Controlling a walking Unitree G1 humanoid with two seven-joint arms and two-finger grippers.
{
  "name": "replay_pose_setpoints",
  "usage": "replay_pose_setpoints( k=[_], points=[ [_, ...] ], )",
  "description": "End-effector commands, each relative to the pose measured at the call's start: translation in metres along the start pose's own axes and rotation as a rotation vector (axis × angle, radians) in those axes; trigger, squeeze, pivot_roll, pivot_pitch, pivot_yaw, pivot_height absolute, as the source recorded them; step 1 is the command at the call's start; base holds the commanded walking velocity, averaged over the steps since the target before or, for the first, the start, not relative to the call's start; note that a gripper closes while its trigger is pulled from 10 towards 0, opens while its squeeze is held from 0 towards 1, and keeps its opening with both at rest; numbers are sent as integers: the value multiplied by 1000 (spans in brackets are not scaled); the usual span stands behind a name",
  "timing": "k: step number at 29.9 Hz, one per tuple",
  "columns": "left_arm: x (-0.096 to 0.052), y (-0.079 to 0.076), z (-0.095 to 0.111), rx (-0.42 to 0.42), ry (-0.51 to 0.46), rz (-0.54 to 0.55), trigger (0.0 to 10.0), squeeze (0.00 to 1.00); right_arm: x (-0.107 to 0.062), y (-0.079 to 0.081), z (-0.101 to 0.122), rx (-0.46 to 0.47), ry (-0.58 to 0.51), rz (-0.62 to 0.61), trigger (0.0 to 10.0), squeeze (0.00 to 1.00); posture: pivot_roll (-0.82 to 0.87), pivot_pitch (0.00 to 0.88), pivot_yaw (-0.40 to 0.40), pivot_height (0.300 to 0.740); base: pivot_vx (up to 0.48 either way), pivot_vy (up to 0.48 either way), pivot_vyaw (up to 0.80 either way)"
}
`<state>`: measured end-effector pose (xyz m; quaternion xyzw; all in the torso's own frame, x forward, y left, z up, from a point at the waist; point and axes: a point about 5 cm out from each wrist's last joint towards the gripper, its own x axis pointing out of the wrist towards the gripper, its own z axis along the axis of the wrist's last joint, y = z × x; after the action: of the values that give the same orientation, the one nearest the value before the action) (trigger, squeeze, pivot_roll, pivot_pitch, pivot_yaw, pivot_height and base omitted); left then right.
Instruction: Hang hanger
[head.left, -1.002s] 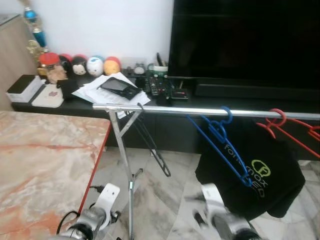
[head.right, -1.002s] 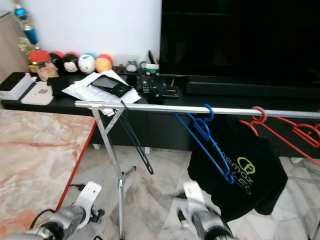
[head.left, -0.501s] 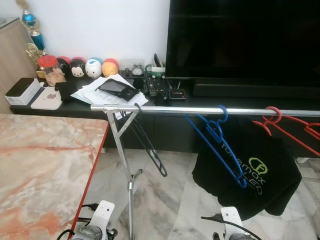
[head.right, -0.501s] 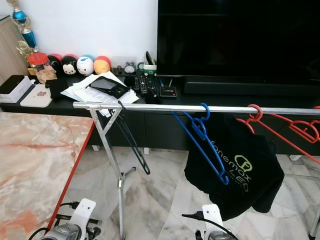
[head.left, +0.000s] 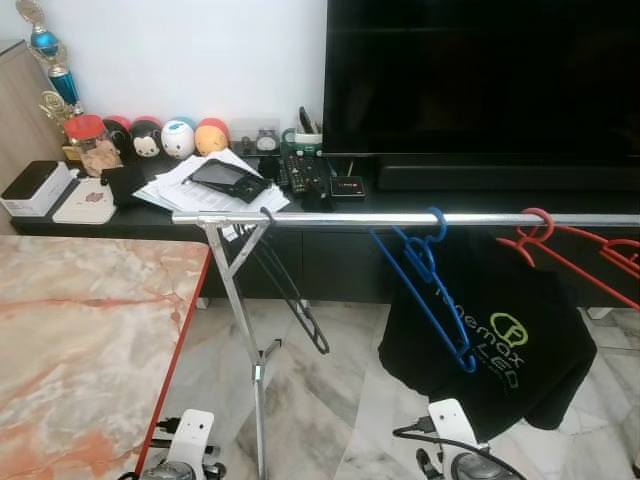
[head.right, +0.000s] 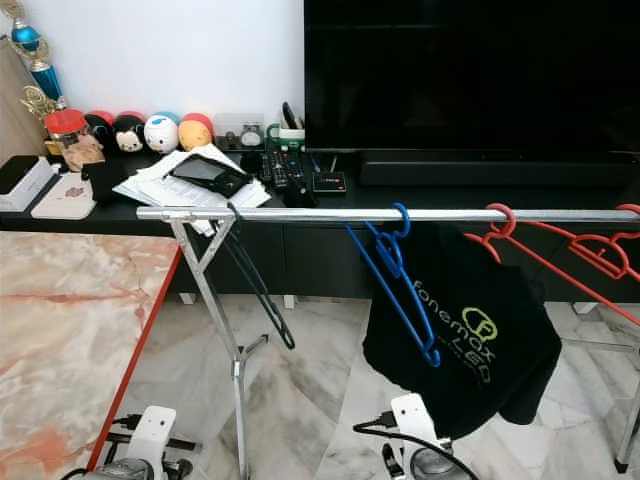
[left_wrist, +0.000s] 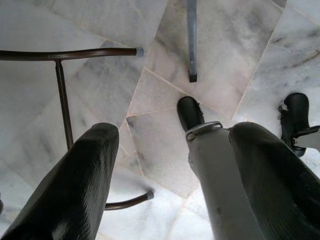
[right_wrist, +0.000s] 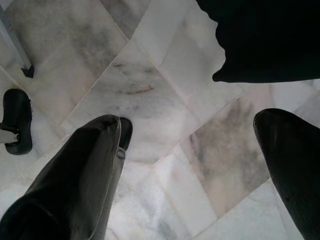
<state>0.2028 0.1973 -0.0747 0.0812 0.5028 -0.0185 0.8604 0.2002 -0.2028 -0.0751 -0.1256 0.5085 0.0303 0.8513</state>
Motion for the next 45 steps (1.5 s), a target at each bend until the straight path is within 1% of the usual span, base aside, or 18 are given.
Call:
replay_pose_setpoints(
  k=[1,2,7,11,13,15,17,19,22,24,27,31,36,37,38,39,42,45],
  points=[
    [0,-3,-1,-46,-7,6,10000,0,-1,-8,-9,29,12,-11,10000,0,-46,0,-2,740,0,0,0],
    [1,-7,-1,-47,-10,3,10000,0,-2,-13,-15,50,30,-16,10000,0,-31,0,-6,740,0,0,0],
    [1,-14,-1,-48,-14,0,10000,0,-3,-19,-19,23,35,-23,10000,0,-22,0,-18,740,0,0,0],
    [1,-24,-6,-102,-12,5,10000,0,-5,-33,-26,132,26,-61,10000,0,1,0,-19,740,0,0,0],
    [1,-26,-8,-95,-3,0,10000,0,-6,-34,-32,124,51,-65,10000,0,18,0,-11,740,0,0,0],
    [1,-26,-9,-83,0,0,10000,0,-6,-29,-35,74,70,-52,10000,0,36,0,-11,740,0,0,0],
    [1,-20,-9,-88,-6,12,10000,0,-5,-23,-34,56,67,-45,10000,0,33,0,-23,740,0,0,0],
    [0,-13,-12,-96,-6,32,10000,0,-4,-17,-34,76,68,-46,10000,0,17,0,-14,740,0,0,0],
    [-1,1,-17,-84,9,57,10000,0,-4,-12,-38,185,77,-85,10000,0,-39,0,21,740,0,0,0],
    [-2,8,-20,-80,9,69,10000,0,-4,-9,-39,212,77,-98,10000,0,-59,0,25,740,0,0,0],
    [-3,14,-22,-66,10,77,10000,0,-3,-1,-37,177,69,-81,10000,0,-78,0,31,740,0,0,0],
    [-3,15,-20,-69,3,73,10000,0,-2,2,-36,177,66,-75,10000,0,-81,0,35,740,0,0,0],
    [-2,10,-15,-88,-3,51,10000,0,-2,-6,-29,153,70,-74,10000,0,-75,0,34,740,0,0,0],
    [-1,5,-12,-133,-4,54,10000,0,-2,-9,-25,127,64,-69,10000,0,-38,0,14,740,0,0,0],
    [-1,5,-12,-133,-4,54,10000,0,-2,-9,-25,127,64,-69,10000,0,-38,0,14,740,0,0,0],
    [-1,2,-10,-166,-14,54,10000,0,-2,-10,-23,92,59,-59,10000,0,-27,0,2,740,0,0,0],
    [0,1,-9,-170,-15,52,10000,0,-2,-10,-23,78,60,-54,10000,0,-27,0,-1,740,0,0,0],
    [0,-1,-8,-121,-9,31,10000,0,-2,-12,-22,98,53,-61,10000,0,-47,0,-1,740,0,0,0]
  ],
)
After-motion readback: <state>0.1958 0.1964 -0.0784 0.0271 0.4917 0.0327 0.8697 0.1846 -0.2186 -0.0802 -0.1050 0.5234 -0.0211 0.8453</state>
